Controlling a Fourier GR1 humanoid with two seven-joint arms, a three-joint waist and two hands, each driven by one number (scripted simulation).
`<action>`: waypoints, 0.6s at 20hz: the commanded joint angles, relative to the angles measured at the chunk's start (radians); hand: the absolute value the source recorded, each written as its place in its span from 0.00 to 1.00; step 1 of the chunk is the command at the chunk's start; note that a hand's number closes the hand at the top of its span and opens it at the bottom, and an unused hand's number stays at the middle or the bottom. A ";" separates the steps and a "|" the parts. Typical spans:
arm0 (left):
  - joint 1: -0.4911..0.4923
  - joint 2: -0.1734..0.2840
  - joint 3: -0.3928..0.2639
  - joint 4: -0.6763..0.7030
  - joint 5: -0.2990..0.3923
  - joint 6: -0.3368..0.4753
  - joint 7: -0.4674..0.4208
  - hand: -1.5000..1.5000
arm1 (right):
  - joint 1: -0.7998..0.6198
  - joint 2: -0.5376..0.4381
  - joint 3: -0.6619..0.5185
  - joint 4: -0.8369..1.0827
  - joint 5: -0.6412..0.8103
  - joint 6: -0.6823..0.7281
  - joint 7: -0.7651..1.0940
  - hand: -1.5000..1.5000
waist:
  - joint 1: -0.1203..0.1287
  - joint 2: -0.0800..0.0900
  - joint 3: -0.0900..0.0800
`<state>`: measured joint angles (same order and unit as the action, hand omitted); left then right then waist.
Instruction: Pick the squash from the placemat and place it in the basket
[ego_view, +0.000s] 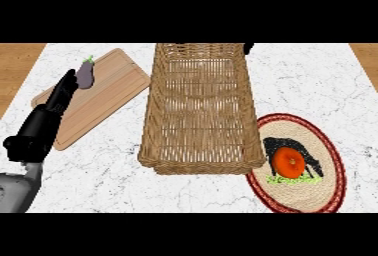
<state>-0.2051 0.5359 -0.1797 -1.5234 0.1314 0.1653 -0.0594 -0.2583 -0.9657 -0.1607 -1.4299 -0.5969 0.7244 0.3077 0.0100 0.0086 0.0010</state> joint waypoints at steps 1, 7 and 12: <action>-0.017 -0.002 0.021 0.010 0.009 -0.035 -0.011 0.50 | -0.070 0.004 0.055 0.146 0.090 0.171 -0.068 0.00 | 0.016 -0.001 0.000; -0.004 -0.038 0.031 0.022 -0.039 -0.038 -0.003 0.50 | -0.150 0.072 0.066 0.318 0.342 0.259 -0.210 0.00 | 0.011 -0.004 0.000; -0.024 -0.055 0.051 -0.022 -0.073 -0.063 0.064 0.50 | -0.099 0.151 0.071 0.323 0.505 0.229 -0.356 0.00 | -0.003 -0.008 0.000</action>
<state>-0.2312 0.4900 -0.1433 -1.5074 0.0795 0.1216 -0.0337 -0.3659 -0.8582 -0.0905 -1.1415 -0.1999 0.9436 0.0383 0.0117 0.0037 0.0010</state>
